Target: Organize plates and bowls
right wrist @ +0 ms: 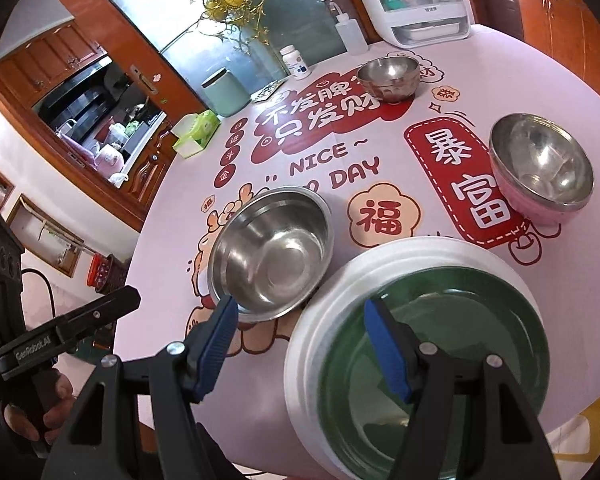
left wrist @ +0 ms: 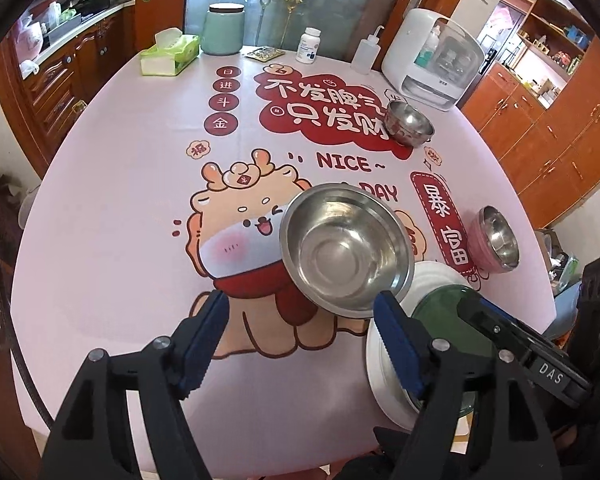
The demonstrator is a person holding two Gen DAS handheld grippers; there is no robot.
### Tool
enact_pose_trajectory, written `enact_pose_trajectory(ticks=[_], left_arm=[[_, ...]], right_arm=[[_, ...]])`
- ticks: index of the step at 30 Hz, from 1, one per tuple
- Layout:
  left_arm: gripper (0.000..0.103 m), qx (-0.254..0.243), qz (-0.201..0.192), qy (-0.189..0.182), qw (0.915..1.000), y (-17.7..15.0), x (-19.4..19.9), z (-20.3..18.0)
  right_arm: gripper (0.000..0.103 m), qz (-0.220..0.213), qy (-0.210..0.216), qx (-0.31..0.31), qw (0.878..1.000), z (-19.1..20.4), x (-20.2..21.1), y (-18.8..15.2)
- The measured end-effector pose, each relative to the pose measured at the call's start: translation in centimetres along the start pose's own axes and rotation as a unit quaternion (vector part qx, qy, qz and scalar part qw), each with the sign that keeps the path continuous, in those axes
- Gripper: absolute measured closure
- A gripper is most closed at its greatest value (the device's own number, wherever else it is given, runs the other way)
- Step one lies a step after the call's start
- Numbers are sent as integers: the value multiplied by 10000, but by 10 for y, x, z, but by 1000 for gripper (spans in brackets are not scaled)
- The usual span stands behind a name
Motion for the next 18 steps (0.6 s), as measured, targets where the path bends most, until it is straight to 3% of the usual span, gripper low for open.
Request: enact_pose_trajectory(ticks=[6, 18], left_arm=[[29, 156, -4, 92, 9998, 7, -8, 7], [29, 498, 434, 344, 9972, 19, -52, 13]], right_arm=[[37, 223, 71, -33, 9997, -2, -20, 9], [37, 792, 315, -39, 9964, -12, -64, 19]])
Point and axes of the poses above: each gripper's, at about its wrist camera, not at the fingertips, and x roughly against the way its jaws point, z to its left, y to its top, the point moved 7 cm from there along -x, roughly the way its jaws point, and after that the axes turned 15 degrees about x, right-handed, at the moved point
